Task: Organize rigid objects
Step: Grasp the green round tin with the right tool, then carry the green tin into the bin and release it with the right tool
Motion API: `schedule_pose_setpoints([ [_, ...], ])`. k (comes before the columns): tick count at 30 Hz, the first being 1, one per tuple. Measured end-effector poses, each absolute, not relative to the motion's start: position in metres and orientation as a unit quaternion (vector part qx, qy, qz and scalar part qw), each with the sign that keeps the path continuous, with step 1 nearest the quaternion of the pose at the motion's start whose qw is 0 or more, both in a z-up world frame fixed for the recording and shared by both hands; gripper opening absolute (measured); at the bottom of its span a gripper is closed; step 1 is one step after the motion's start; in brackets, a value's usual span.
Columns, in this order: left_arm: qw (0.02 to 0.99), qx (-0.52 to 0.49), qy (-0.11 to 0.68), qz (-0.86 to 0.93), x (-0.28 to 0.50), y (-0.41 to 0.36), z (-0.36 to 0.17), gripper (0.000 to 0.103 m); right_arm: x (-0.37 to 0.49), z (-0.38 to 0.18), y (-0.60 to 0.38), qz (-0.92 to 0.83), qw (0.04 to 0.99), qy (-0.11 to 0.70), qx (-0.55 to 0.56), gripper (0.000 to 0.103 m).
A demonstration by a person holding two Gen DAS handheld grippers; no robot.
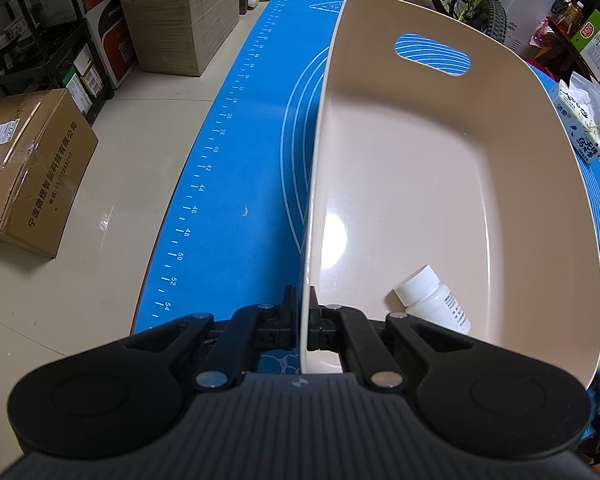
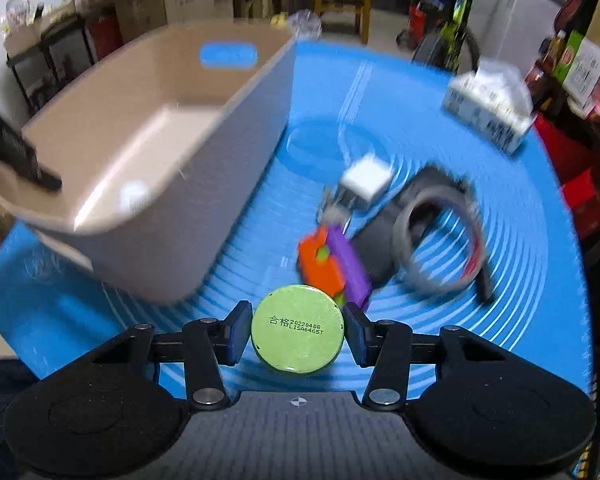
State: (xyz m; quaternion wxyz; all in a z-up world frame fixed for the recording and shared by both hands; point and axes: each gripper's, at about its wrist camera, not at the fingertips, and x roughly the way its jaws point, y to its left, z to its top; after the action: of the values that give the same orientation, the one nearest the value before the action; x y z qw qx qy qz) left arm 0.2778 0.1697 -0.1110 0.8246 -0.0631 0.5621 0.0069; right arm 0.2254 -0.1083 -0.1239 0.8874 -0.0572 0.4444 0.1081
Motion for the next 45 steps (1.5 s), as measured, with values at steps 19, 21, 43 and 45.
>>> schedule_pose_setpoints([
  [19, 0.822, -0.064, 0.565, 0.005, 0.279, 0.174, -0.111, 0.004, 0.292, -0.029, -0.011, 0.196, 0.923, 0.315, -0.106, 0.055],
  [21, 0.823, -0.063, 0.565, 0.006, 0.279, 0.174, -0.111, 0.004, 0.299, -0.033, 0.002, 0.204, 0.918, 0.323, -0.107, 0.055],
  [43, 0.823, -0.060, 0.564, 0.006, 0.278, 0.173, -0.111, 0.006, 0.329, -0.141, 0.072, 0.226, 0.823, 0.496, -0.161, 0.060],
  [45, 0.823, -0.059, 0.564, 0.008, 0.277, 0.173, -0.111, 0.007, 0.329, -0.136, 0.069, 0.226, 0.829, 0.489, -0.152, 0.071],
])
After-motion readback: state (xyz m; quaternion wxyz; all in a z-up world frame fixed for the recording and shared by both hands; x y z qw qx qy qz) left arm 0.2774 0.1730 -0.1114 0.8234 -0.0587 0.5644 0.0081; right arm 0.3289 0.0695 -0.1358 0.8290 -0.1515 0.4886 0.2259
